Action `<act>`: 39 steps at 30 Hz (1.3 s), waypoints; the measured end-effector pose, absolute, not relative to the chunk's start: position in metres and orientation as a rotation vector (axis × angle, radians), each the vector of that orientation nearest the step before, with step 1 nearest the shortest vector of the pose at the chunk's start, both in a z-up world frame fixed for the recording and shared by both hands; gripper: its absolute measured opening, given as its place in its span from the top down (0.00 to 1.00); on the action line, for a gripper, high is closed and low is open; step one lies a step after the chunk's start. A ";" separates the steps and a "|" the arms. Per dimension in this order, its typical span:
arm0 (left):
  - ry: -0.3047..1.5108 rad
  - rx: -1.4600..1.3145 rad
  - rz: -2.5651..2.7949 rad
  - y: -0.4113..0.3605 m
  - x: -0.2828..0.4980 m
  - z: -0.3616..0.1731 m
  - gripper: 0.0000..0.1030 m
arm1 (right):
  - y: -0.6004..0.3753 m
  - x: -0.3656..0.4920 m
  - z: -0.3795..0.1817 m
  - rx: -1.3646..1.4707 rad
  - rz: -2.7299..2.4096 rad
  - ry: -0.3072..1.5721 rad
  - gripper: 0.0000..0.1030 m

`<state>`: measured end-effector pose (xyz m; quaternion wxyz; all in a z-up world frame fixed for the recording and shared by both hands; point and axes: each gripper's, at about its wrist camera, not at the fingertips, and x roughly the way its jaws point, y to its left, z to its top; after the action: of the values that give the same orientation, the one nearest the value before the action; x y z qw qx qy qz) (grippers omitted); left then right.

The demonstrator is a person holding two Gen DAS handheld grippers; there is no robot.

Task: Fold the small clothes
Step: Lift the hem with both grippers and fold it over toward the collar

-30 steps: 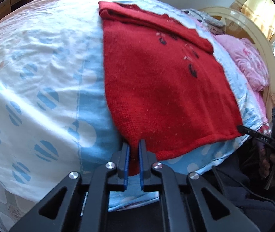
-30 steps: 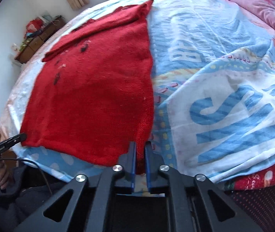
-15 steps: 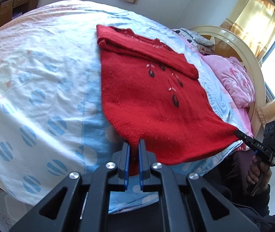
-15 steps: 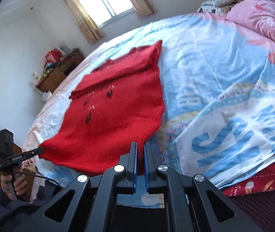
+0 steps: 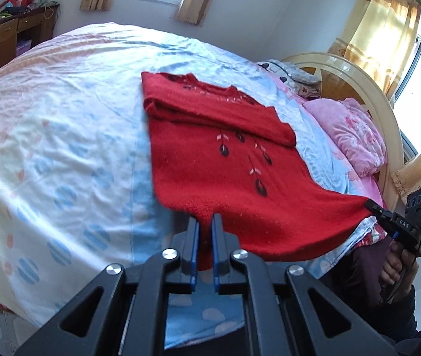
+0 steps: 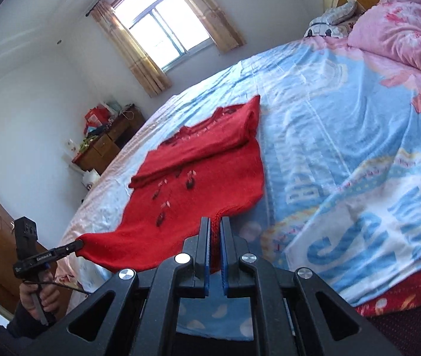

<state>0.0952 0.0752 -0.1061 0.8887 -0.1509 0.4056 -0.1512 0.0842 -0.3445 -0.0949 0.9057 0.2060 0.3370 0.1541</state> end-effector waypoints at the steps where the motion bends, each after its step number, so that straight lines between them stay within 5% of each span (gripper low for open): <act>1: 0.837 -0.308 -0.312 0.076 0.099 -0.104 0.92 | -0.344 0.087 -0.092 0.423 0.311 0.687 0.95; 39: 0.740 -0.229 -0.198 0.085 0.245 -0.078 0.93 | -0.309 0.259 -0.044 0.297 0.222 0.627 0.96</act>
<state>0.2454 0.0854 -0.0777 0.9212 -0.1114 0.3601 -0.0966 0.2585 -0.3089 -0.0436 0.9344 0.1450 0.3067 0.1088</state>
